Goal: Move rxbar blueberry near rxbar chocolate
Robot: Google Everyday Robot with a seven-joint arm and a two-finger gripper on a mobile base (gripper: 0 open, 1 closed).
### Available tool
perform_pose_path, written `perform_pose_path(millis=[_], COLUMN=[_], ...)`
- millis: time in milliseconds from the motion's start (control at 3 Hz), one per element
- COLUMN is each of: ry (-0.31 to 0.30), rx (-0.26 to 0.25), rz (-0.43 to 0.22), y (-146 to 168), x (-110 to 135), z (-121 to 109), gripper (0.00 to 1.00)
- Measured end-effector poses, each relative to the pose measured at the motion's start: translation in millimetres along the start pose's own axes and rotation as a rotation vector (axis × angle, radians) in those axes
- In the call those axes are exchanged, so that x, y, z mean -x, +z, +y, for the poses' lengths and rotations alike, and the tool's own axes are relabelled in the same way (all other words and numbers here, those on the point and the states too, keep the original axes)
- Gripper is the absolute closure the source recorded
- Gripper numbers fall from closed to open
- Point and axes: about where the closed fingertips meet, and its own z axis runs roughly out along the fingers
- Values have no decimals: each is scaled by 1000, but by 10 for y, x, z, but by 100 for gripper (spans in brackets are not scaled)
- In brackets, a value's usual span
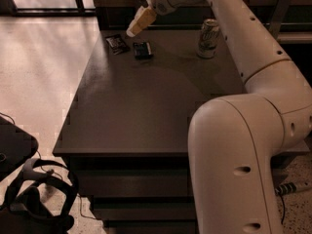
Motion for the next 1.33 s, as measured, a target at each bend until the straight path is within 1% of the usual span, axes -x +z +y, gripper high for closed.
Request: perform_pose_path(millis=[333, 667, 1000, 1333], ry=[18, 36, 52, 66], rx=[-33, -106, -206, -305], rz=[21, 54, 62, 53], y=[-250, -751, -1348, -1863], x=[-15, -13, 17, 18], z=[-75, -202, -297, -317], gripper=[0, 0, 0, 0])
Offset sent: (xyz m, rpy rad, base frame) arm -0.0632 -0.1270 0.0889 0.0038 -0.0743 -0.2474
